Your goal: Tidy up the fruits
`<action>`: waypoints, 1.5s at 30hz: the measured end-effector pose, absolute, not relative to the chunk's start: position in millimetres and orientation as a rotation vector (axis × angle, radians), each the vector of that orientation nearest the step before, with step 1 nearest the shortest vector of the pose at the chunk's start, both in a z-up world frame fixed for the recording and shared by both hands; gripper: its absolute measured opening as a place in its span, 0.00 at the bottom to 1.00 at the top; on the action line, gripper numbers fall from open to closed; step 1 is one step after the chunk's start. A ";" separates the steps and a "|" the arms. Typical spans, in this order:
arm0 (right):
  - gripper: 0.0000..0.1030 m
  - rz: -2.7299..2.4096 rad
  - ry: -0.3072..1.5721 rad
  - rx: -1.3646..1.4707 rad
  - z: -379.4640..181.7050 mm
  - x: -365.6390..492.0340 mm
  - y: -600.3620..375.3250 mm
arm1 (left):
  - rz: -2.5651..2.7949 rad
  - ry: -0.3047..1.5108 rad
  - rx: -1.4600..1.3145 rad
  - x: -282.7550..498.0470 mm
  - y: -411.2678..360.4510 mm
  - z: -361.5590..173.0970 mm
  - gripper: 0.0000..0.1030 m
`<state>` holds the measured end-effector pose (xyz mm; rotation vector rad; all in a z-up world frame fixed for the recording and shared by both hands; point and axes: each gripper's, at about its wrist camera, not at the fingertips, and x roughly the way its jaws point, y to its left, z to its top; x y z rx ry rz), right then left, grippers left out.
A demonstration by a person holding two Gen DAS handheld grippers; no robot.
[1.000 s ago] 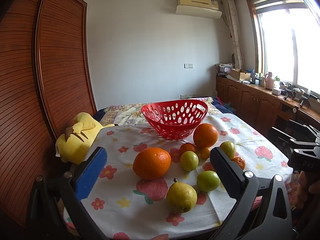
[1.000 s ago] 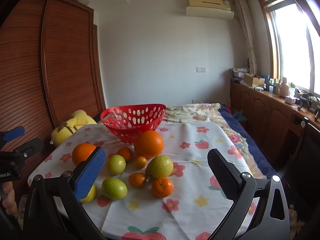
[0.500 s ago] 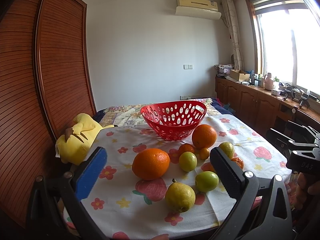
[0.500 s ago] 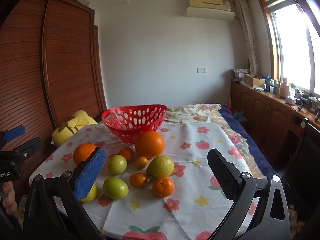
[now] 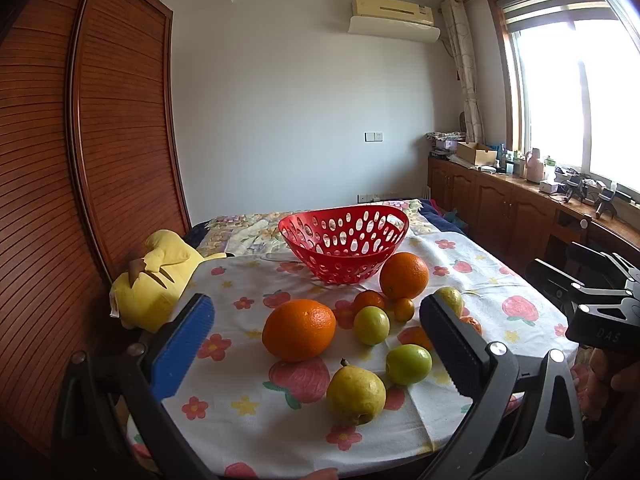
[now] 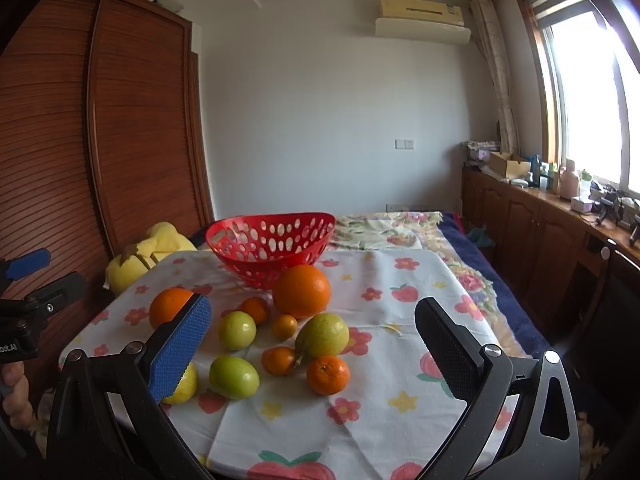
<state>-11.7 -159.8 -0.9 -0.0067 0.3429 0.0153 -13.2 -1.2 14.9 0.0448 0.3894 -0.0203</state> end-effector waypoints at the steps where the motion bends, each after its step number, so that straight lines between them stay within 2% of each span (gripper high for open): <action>1: 1.00 0.015 0.343 -0.006 -0.9 -11.8 -159.8 | -0.020 0.389 0.046 -13.4 -1.4 14.6 1.00; 30: 1.00 0.017 0.347 -0.011 -3.6 -12.4 -158.4 | -0.023 0.400 0.039 -12.9 0.4 13.3 1.00; 45: 1.00 0.027 0.414 -0.004 -32.1 4.0 -175.1 | -0.072 0.505 0.008 10.7 7.4 -30.8 1.00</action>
